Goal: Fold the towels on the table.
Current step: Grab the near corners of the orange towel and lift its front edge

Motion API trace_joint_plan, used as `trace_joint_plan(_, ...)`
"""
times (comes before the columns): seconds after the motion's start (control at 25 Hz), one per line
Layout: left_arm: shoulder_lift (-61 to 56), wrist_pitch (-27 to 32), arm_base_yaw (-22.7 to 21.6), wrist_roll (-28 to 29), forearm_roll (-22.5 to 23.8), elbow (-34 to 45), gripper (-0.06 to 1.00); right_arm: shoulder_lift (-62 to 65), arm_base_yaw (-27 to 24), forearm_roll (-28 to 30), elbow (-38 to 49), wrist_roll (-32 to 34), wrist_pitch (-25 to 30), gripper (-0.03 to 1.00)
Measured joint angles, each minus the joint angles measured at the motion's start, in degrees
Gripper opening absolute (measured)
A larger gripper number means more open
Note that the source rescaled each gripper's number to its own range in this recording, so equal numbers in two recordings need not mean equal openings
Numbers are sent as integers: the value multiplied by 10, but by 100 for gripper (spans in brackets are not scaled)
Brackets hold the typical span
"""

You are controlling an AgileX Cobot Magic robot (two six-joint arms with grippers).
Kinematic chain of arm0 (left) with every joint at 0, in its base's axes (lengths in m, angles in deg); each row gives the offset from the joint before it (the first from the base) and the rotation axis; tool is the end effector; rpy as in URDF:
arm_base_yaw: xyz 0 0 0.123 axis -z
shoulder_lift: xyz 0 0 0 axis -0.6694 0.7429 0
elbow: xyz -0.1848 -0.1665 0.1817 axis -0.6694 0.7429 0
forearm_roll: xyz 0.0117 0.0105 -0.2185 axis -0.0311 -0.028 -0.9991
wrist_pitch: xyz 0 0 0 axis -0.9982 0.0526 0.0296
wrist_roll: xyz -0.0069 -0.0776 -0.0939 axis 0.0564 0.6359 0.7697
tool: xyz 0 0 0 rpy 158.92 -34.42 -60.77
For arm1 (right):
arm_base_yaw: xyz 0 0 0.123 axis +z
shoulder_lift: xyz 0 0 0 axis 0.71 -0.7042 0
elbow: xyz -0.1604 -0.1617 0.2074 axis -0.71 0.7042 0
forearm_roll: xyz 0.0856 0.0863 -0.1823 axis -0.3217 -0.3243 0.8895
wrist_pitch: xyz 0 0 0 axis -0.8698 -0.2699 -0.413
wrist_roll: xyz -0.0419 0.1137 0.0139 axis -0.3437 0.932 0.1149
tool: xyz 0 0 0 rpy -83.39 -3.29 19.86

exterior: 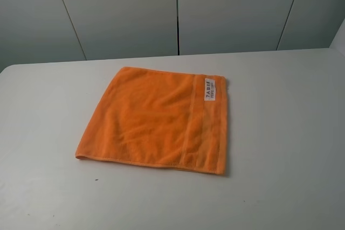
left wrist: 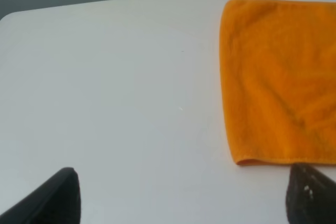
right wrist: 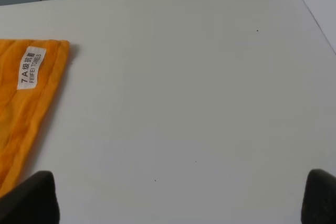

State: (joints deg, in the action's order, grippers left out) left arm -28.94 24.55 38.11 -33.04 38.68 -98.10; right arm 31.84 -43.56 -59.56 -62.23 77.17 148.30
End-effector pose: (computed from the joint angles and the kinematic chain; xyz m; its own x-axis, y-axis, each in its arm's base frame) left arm -0.0323 -0.0141 0.2493 -0.4605 0.0568 -0.8858 0.0592 0.9977 0.0332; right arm -0.0265 -0.0105 0.2485 -0.5239 0.0911 -0.8469 0.0951 0.9943 0.0481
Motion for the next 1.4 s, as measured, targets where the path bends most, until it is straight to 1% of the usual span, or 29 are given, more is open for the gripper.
trace_joint_plan(1.4,0,0,0,0,0,0,100,0,0,0,0,0,0,100)
